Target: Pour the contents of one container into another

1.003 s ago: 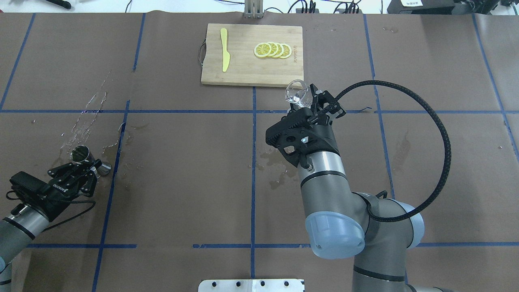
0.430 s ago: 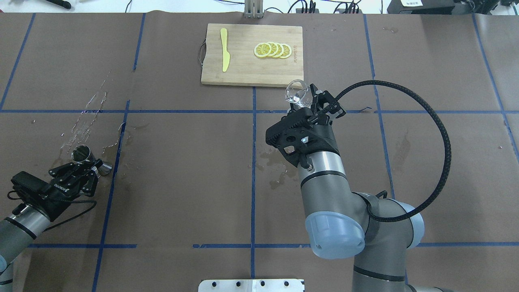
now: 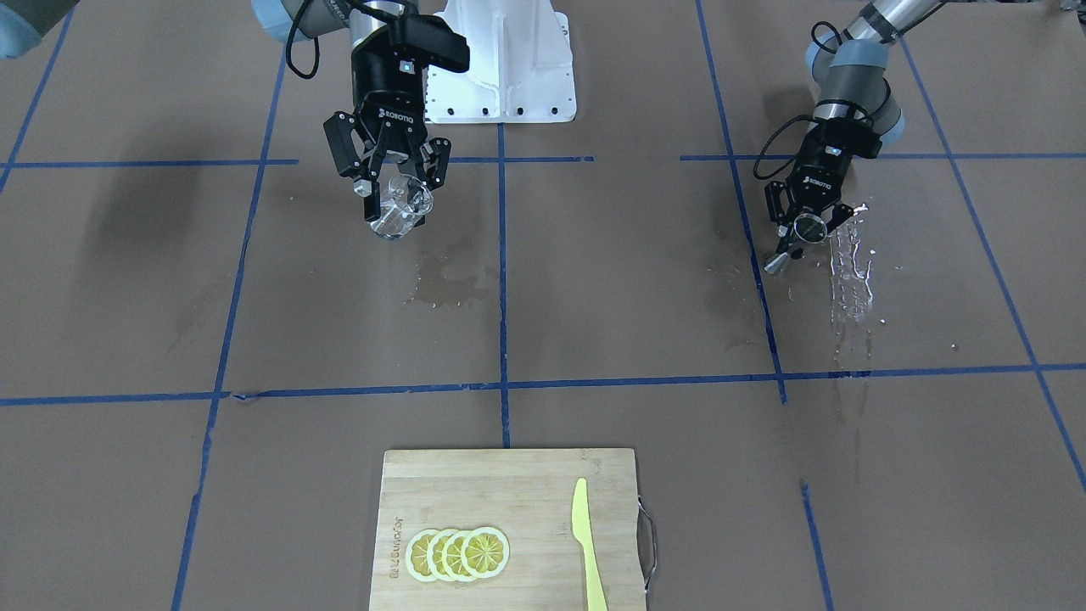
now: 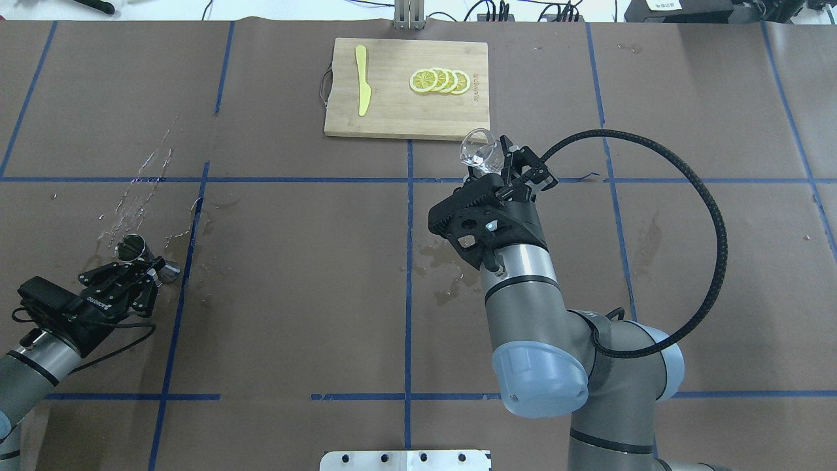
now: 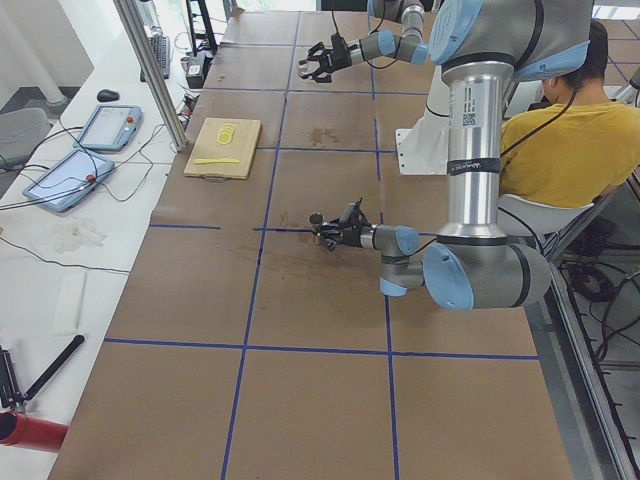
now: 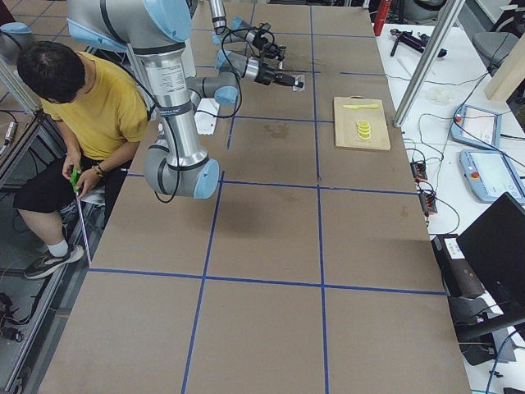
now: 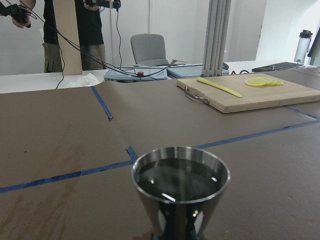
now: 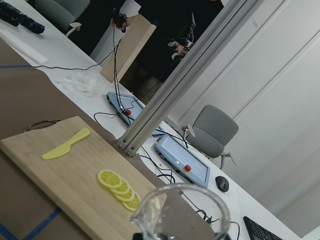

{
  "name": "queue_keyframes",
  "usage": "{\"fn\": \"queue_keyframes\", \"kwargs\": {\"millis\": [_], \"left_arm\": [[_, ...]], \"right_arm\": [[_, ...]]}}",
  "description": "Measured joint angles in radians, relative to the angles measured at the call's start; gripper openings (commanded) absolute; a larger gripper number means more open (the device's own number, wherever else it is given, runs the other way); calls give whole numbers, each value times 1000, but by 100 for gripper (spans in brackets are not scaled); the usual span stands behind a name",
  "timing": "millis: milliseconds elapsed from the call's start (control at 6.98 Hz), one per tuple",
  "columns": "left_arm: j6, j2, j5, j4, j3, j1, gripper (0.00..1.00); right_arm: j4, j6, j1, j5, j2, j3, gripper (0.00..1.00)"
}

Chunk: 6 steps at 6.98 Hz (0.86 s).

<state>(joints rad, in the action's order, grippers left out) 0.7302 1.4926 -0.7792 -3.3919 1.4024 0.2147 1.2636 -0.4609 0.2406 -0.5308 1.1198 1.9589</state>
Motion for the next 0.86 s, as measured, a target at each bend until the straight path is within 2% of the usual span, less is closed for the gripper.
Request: {"fn": "queue_keyframes", "kwargs": {"millis": [143,716,859], "left_arm": [[0,0,0,0,-2,0,48],[-3,0,0,2,-7,-4,59],[-3,0,0,1,-7,-4,72]], "right_arm": [[0,0,0,0,0,0,0],[0,0,0,0,0,0,0],[0,0,0,0,0,0,0]]}}
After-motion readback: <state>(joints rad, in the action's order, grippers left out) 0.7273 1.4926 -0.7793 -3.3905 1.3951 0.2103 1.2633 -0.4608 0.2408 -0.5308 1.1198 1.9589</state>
